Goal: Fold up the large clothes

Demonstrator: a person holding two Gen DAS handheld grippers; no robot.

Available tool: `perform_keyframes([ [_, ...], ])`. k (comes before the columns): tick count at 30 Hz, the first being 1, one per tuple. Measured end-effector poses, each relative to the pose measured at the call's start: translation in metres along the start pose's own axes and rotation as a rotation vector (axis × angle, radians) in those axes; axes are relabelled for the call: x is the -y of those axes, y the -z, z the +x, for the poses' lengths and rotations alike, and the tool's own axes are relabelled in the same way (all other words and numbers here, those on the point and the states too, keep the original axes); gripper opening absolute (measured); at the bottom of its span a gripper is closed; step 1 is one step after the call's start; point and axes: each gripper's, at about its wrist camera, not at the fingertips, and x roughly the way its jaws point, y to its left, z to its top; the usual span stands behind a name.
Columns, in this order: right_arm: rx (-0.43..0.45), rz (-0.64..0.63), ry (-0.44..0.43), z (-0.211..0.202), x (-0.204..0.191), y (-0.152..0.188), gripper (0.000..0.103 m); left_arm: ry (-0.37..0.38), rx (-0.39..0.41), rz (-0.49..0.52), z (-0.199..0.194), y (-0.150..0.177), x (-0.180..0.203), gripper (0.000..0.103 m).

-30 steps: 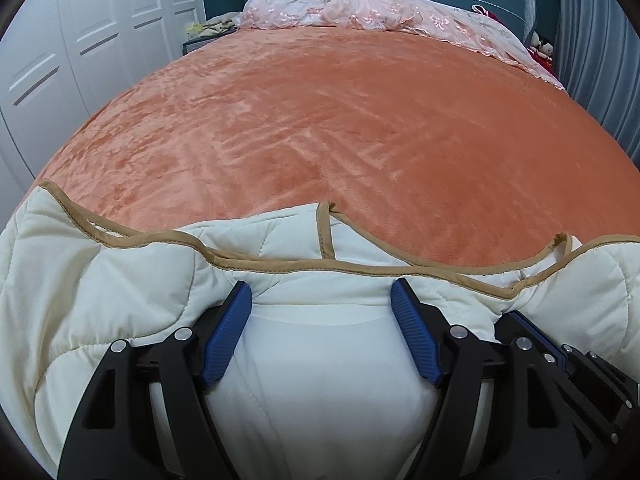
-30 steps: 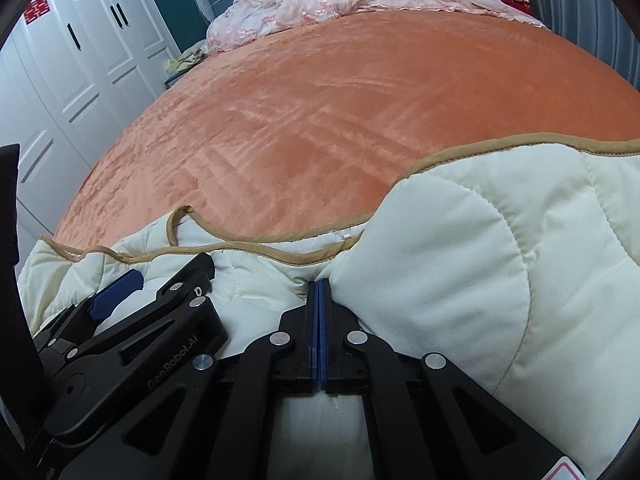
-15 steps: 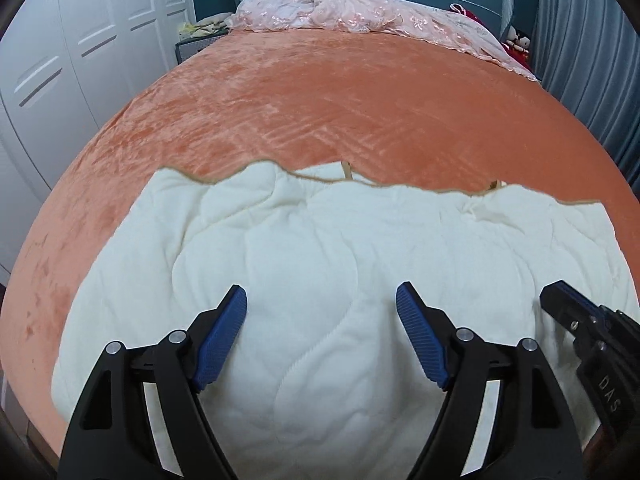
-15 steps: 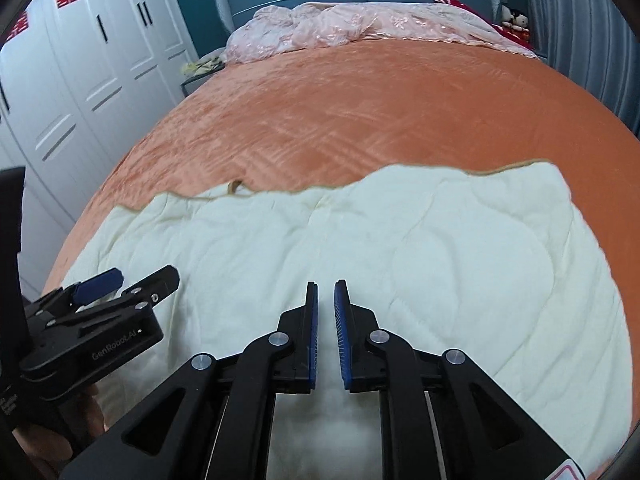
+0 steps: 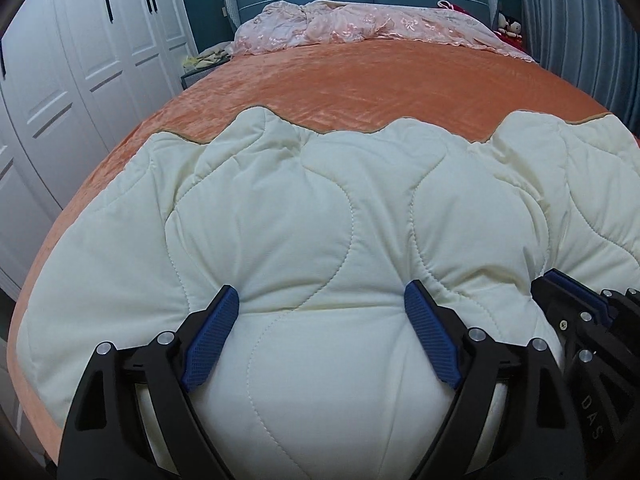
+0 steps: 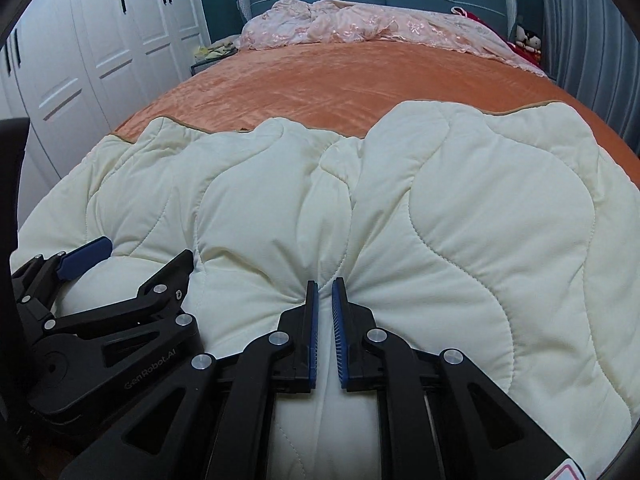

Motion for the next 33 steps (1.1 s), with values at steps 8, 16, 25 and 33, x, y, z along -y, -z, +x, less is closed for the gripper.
perform_keyframes([
  [8, 0.019, 0.018, -0.005, -0.001, 0.004, 0.001, 0.011, 0.004, 0.013, -0.001, 0.000, 0.003, -0.001, 0.084],
  [16, -0.081, 0.105, -0.100, -0.057, -0.002, -0.022, 0.012, 0.078, -0.045, -0.204, -0.078, 0.009, -0.080, 0.084],
  [25, -0.221, 0.062, -0.167, -0.062, -0.048, 0.016, 0.012, 0.148, -0.248, -0.628, -0.064, 0.057, -0.203, 0.086],
  [33, -0.265, 0.074, -0.161, -0.049, -0.042, 0.021, 0.011, 0.313, -0.298, -0.691, -0.031, 0.046, -0.168, 0.076],
])
